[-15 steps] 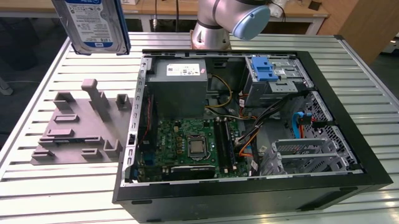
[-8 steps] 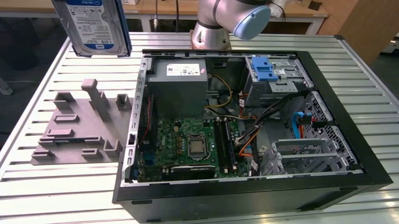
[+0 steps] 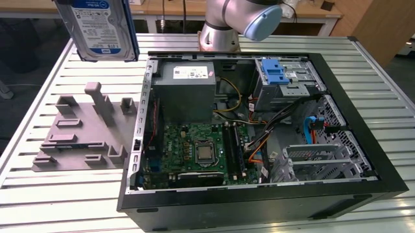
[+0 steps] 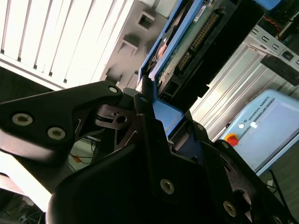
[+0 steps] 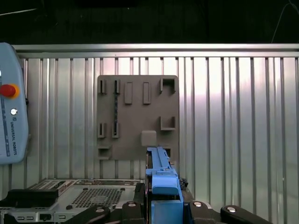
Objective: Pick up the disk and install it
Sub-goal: 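Pick up the disk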
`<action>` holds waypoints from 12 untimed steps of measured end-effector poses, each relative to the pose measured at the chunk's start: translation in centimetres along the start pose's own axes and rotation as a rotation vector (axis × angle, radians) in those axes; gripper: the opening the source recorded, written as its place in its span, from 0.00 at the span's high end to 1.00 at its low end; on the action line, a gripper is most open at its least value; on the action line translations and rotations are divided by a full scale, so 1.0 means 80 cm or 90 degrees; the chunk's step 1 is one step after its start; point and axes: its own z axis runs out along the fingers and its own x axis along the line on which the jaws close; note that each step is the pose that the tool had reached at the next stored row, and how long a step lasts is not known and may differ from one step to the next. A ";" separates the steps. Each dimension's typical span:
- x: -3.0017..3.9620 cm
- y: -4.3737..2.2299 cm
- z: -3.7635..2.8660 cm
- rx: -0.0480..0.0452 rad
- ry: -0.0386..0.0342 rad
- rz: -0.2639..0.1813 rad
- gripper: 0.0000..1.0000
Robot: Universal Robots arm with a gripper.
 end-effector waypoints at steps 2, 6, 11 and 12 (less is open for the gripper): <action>0.0026 -0.0039 -0.0002 -0.0001 0.0000 0.000 0.64; 0.0064 -0.0105 -0.0003 -0.0001 0.0001 0.000 0.64; 0.0095 -0.0189 -0.0005 -0.0001 0.0000 0.000 0.64; 0.0096 -0.0207 -0.0005 -0.0001 0.0001 0.000 0.64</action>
